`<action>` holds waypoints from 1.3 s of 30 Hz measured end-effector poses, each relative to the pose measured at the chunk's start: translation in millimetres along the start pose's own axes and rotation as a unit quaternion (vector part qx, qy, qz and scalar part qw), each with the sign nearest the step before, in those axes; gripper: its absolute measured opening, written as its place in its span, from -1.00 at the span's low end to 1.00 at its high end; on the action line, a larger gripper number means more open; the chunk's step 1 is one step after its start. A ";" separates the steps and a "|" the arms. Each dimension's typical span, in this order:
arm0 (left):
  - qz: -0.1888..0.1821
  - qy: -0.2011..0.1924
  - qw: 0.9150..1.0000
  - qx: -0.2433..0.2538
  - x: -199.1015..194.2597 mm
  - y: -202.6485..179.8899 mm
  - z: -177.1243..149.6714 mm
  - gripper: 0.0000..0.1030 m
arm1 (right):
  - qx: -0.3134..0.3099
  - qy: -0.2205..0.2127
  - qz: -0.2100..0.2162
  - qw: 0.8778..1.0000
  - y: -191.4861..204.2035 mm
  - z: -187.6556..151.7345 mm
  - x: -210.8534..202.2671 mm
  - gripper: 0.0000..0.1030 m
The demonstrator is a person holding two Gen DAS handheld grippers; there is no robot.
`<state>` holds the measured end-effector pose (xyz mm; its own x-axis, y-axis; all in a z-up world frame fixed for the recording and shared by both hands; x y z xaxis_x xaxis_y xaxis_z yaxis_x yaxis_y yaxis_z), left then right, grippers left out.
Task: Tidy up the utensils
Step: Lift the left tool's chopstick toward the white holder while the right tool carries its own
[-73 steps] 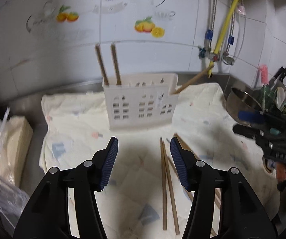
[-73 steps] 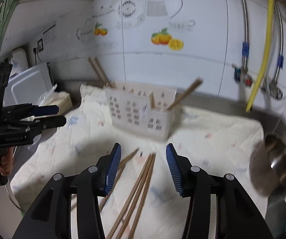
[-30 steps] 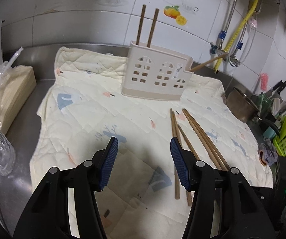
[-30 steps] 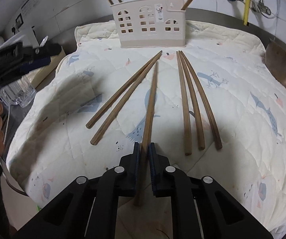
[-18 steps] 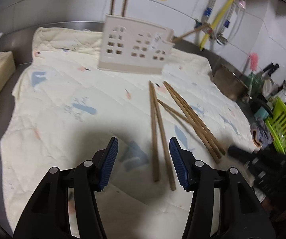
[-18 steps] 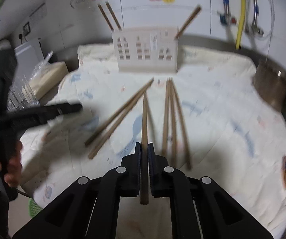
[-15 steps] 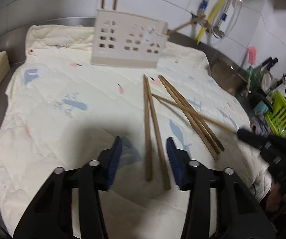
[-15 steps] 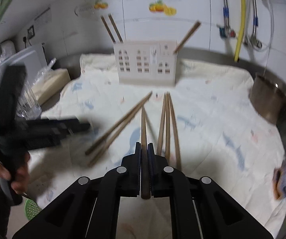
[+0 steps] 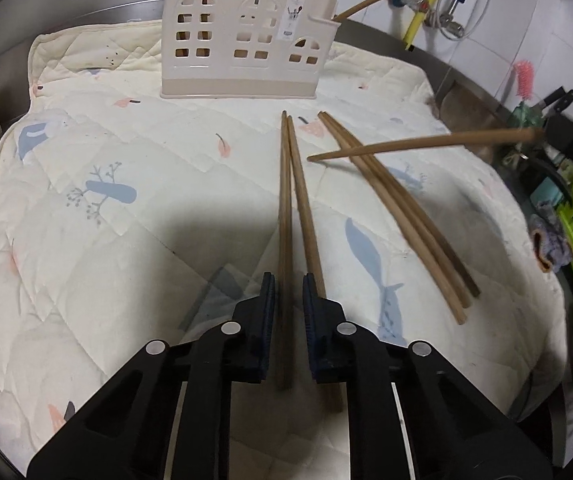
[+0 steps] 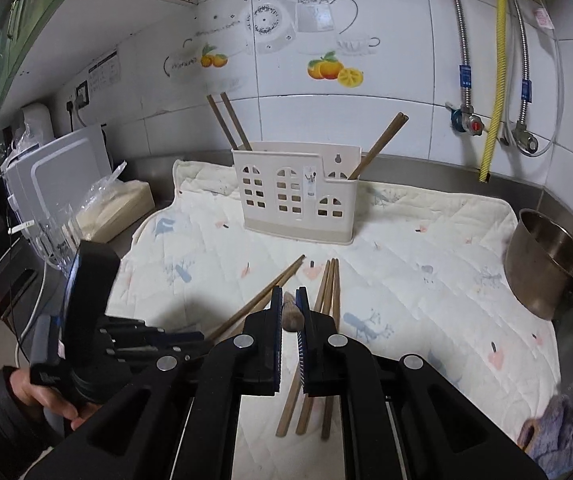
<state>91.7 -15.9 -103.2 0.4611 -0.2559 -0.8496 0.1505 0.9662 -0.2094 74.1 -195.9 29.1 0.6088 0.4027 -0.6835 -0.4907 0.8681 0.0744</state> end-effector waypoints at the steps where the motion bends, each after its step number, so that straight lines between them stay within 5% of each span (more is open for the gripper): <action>1: 0.002 -0.001 1.000 0.000 0.4 -0.3 0.4 -0.79 | 0.002 -0.001 0.002 1.000 -1.5 2.0 0.9 -0.87; 10: 0.018 -0.002 1.000 -0.004 1.5 -2.1 5.1 -0.88 | 0.004 -0.013 0.009 1.000 -5.6 14.0 5.7 -0.87; 16: 0.012 -0.033 0.999 0.001 -31.1 -1.0 20.4 -0.89 | 0.007 -0.013 0.019 1.000 -11.2 28.3 8.0 -0.87; 23: 0.028 -0.095 0.994 0.040 -84.8 -10.5 64.0 -0.89 | -0.006 -0.006 0.033 0.999 -16.5 56.4 17.2 -0.86; 39: 0.020 -0.152 0.984 0.092 -150.5 -34.8 154.9 -0.90 | -0.048 -0.041 0.037 0.997 -36.3 146.1 -15.2 -0.86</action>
Point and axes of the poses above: each gripper's, at about its wrist camera, not at the fingertips, and x roughly the way its jaws point, y to its left, z to its top, the point moved 2 cm from there along x, roughly the way its jaws point, and after that the axes turned 9 degrees about y, right-handed, at the moved point
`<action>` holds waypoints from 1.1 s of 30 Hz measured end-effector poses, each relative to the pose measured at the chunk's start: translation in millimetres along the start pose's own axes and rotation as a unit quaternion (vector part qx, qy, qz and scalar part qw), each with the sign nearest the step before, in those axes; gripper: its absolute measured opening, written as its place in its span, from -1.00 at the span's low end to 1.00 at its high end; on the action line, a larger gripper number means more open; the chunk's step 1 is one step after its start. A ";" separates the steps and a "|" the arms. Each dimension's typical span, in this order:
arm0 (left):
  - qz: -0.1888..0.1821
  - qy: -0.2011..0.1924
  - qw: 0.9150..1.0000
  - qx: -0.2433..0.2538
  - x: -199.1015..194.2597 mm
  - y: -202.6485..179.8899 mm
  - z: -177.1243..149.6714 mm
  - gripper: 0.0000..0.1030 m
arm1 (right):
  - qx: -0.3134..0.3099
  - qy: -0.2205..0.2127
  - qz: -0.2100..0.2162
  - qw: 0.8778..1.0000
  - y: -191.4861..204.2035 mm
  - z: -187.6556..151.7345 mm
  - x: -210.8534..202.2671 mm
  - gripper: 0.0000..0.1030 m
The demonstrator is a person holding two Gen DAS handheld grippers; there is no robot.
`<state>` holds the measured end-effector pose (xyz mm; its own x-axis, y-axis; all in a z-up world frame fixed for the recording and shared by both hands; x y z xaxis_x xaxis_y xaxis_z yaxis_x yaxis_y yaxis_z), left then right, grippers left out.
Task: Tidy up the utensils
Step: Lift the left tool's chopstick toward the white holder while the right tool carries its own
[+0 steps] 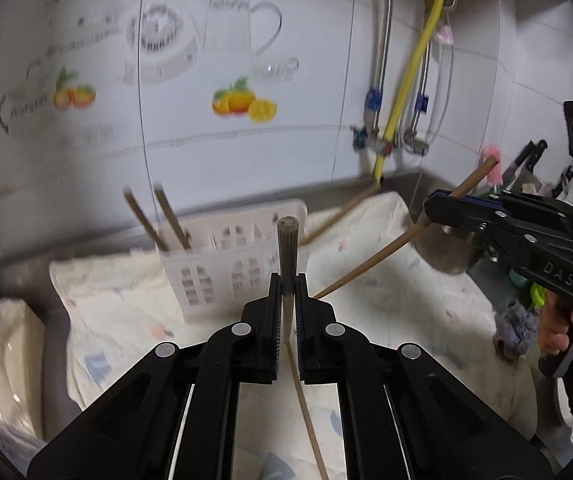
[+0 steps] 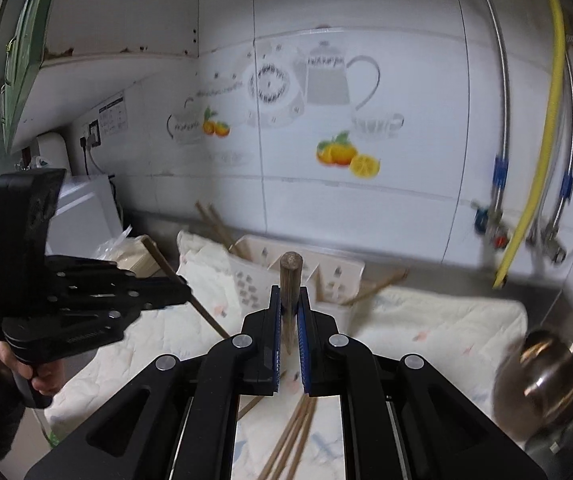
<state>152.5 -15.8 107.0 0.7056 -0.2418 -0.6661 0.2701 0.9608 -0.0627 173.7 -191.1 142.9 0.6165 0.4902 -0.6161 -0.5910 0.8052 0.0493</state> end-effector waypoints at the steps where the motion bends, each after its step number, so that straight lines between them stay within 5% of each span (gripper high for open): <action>1: 0.000 -0.006 1.000 0.002 -4.4 0.7 5.8 -0.90 | -0.001 -0.002 -0.002 1.000 -2.6 5.6 -1.3 -0.86; 13: 0.052 -0.066 0.996 0.001 -32.5 27.2 83.2 -0.90 | 0.001 -0.006 -0.022 1.000 -31.1 62.7 12.6 -0.86; 23: 0.076 -0.020 0.996 -0.033 16.2 63.3 89.2 -0.90 | 0.009 0.036 -0.029 0.999 -43.2 68.7 59.2 -0.86; 33: 0.046 0.023 0.996 -0.069 58.3 82.7 76.6 -0.89 | 0.021 0.061 -0.025 0.998 -49.8 60.6 88.1 -0.86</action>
Point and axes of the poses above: each gripper's, at about its wrist camera, not at the fingertips, and x roughly the way its jaws point, y to its left, z to its top, the point moved 2 cm from there along x, roughly the way its jaws point, and after that the axes turned 9 degrees about y, right-handed, at the moved point
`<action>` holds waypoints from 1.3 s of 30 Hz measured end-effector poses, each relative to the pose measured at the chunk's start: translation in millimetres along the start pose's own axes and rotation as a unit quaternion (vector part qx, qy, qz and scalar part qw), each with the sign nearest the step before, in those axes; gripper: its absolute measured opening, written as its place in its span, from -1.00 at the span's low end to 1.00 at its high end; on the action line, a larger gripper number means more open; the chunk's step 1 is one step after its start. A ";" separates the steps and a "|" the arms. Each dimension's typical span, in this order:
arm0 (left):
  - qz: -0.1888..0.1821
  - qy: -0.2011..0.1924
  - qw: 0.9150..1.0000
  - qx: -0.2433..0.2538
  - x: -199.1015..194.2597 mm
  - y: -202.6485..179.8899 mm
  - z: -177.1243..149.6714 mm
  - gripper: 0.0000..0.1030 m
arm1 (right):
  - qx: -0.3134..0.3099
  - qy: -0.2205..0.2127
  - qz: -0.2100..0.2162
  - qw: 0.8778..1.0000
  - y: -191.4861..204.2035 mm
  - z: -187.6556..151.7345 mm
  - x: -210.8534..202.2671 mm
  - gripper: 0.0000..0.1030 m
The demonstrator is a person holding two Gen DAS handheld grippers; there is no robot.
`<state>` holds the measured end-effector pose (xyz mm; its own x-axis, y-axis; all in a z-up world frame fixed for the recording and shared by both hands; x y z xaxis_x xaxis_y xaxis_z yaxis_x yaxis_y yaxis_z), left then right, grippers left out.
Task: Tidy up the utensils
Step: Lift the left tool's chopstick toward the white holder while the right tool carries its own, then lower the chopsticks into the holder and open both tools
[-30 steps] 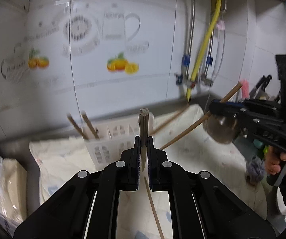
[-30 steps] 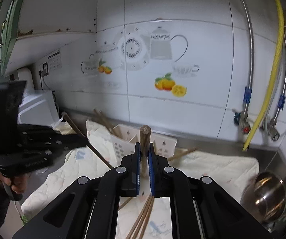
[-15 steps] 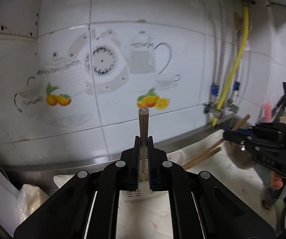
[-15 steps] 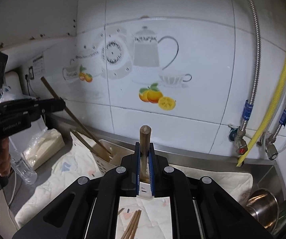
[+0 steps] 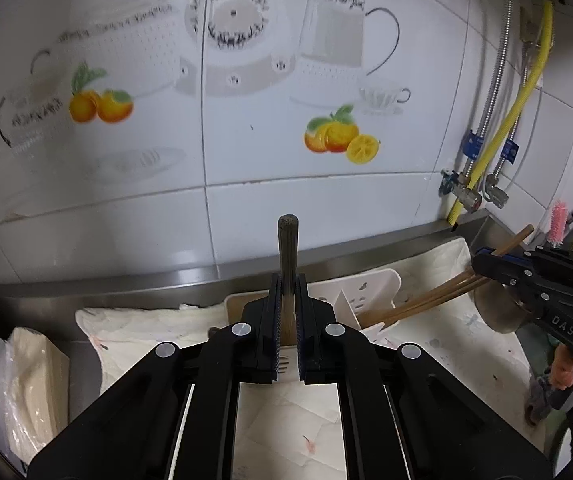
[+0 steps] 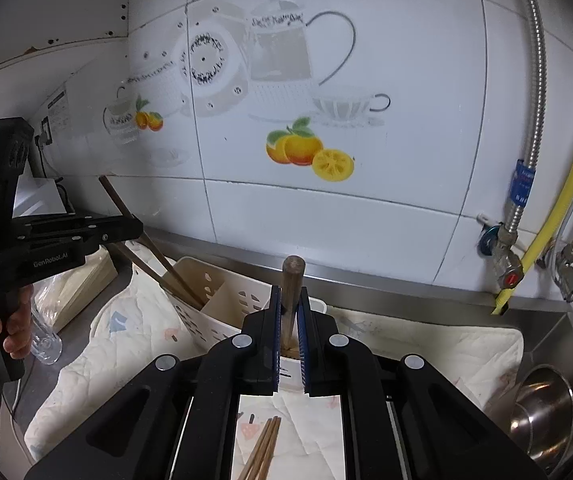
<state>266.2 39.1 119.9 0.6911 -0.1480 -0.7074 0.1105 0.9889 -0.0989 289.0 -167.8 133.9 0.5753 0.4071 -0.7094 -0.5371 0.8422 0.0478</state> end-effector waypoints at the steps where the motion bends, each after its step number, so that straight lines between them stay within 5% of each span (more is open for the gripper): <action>1: -0.001 0.002 1.000 0.002 1.8 -0.7 -0.3 -0.89 | 0.001 0.001 0.000 1.000 -0.2 -0.2 2.1 -0.86; 25: 0.013 0.020 1.000 -0.003 14.7 3.4 -1.1 -0.83 | 0.002 0.008 0.002 1.000 -0.5 2.5 15.7 -0.79; 27: 0.011 0.017 1.000 -0.005 11.6 4.1 -2.3 -0.72 | 0.003 0.000 -0.002 1.000 -1.6 1.5 10.5 -0.63; 39: -0.003 -0.030 1.000 0.005 -39.8 -14.4 -36.8 -0.31 | -0.005 -0.036 -0.005 0.999 14.2 -47.3 -33.8 -0.33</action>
Point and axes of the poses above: each gripper's, at about its wrist camera, not at the fingertips, and x roughly the way its jaws point, y to its left, z to its top, the point moved 2 cm from there along x, roughly the way its jaws point, and after that the axes turned 9 degrees about y, right-handed, at the moved point
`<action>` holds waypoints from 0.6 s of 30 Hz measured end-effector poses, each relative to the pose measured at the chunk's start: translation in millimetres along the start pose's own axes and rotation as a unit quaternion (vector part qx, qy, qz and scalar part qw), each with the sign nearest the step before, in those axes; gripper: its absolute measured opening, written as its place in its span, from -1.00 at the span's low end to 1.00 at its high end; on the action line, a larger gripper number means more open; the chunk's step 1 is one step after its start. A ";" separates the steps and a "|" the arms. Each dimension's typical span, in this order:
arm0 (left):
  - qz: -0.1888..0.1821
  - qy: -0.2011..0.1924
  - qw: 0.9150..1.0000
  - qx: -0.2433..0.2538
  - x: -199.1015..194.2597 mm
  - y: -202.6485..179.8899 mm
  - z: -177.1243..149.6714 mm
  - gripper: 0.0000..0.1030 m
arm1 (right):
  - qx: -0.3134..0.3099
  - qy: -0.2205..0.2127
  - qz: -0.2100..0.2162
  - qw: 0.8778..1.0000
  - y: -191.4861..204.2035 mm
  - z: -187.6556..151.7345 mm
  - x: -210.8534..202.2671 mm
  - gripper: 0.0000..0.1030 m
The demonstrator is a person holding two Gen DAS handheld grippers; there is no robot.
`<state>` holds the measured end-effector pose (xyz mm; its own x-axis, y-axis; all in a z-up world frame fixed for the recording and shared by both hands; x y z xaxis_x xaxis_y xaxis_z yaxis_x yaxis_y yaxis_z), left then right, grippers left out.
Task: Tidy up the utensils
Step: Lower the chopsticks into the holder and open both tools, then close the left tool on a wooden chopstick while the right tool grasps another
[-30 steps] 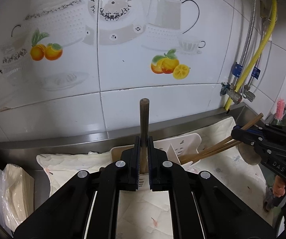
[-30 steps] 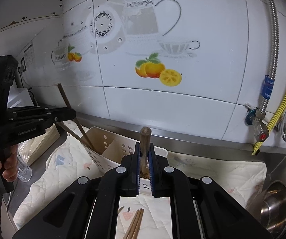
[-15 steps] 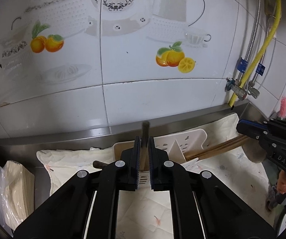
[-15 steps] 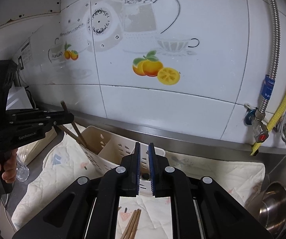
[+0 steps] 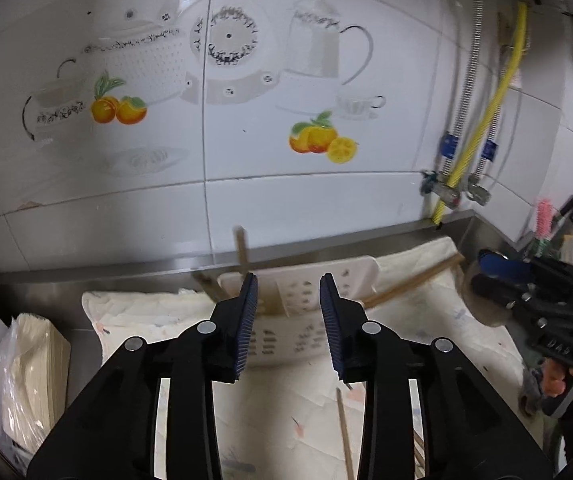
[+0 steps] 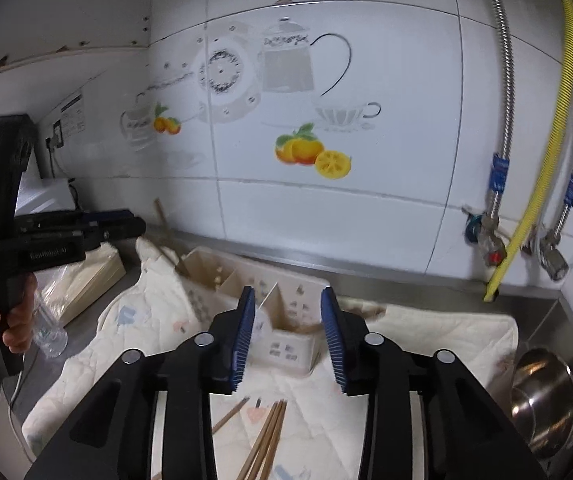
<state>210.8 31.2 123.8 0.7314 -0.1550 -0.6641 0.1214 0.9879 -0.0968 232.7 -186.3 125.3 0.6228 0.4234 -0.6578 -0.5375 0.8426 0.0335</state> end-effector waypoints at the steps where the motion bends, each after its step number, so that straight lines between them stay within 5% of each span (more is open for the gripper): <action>1: 0.001 -0.001 1.000 0.001 -3.7 -2.0 -6.2 -0.29 | -0.002 0.000 -0.002 1.000 2.4 -6.0 -1.4 -0.31; 8: -0.012 0.002 1.000 -0.003 -16.5 -12.7 -60.5 -0.02 | 0.000 0.023 0.000 1.000 18.7 -68.1 -3.4 -0.22; 18: -0.015 0.053 0.998 -0.037 2.5 -14.0 -152.3 0.02 | 0.034 0.082 0.004 0.996 27.4 -159.4 9.7 -0.22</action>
<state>108.7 18.4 10.5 0.6527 -0.1866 -0.7343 0.0903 0.9814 -0.1692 133.4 -212.1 -0.1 0.5140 0.3756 -0.7712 -0.4991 0.8622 0.0872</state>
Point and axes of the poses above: each gripper's, at about its wrist camera, not at the fingertips, and x roughly the way its jaws point, y to its left, z to its top, the point moved 2 cm from there along x, roughly the way its jaws point, and after that the axes turned 9 degrees about y, right-handed, at the moved point
